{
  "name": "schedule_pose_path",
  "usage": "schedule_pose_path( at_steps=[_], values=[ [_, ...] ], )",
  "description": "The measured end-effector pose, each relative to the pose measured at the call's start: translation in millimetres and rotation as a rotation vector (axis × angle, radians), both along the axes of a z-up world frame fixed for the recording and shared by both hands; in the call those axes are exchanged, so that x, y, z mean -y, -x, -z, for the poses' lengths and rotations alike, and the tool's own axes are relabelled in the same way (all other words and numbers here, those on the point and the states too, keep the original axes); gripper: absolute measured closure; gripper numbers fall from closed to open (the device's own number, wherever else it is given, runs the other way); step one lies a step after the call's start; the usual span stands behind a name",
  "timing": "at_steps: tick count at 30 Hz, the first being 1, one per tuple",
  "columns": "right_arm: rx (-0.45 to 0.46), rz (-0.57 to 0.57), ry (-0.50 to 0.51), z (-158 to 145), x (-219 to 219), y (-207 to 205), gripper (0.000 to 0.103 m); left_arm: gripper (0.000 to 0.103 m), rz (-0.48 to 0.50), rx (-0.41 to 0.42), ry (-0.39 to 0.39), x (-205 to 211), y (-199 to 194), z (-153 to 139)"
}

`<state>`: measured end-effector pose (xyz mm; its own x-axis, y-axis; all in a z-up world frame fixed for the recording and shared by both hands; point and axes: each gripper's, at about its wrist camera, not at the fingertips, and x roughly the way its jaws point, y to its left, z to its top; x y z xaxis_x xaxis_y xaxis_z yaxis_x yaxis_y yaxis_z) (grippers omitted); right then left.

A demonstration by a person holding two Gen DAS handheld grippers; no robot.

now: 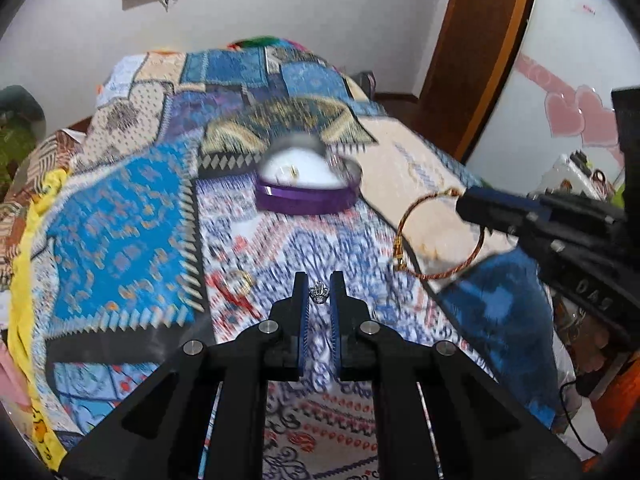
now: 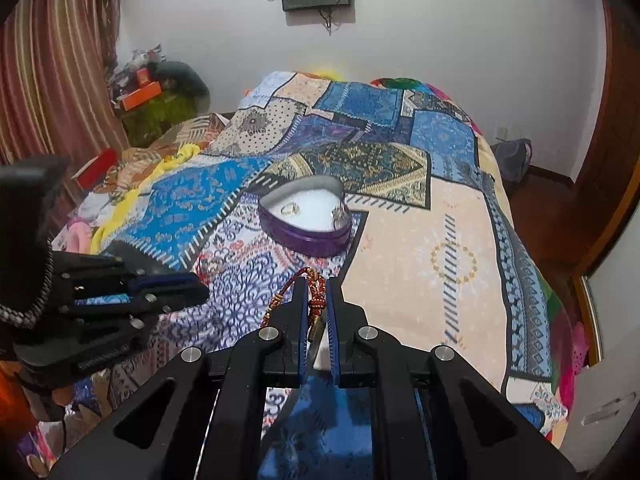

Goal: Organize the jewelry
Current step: 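Lower the earring into the tin with the left tool while the right tool lowers the bracelet in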

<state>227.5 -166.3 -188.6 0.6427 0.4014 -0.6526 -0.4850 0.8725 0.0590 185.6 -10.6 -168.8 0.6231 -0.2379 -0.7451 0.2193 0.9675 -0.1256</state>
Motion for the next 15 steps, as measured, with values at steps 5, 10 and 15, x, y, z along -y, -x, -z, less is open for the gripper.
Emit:
schedule_pose_path(
  at_steps=[5,10,15],
  values=[
    [0.025,0.001,-0.009,-9,-5,-9,0.095,0.095,-0.019,0.06,0.023,-8,-10,-22],
    [0.052,0.005,-0.023,-19,-8,-21,0.095,0.095,-0.025,0.109,0.03,-12,-22,-36],
    [0.07,0.009,-0.033,-26,-11,-35,0.095,0.095,-0.024,0.138,0.04,-15,-37,-44]
  ],
)
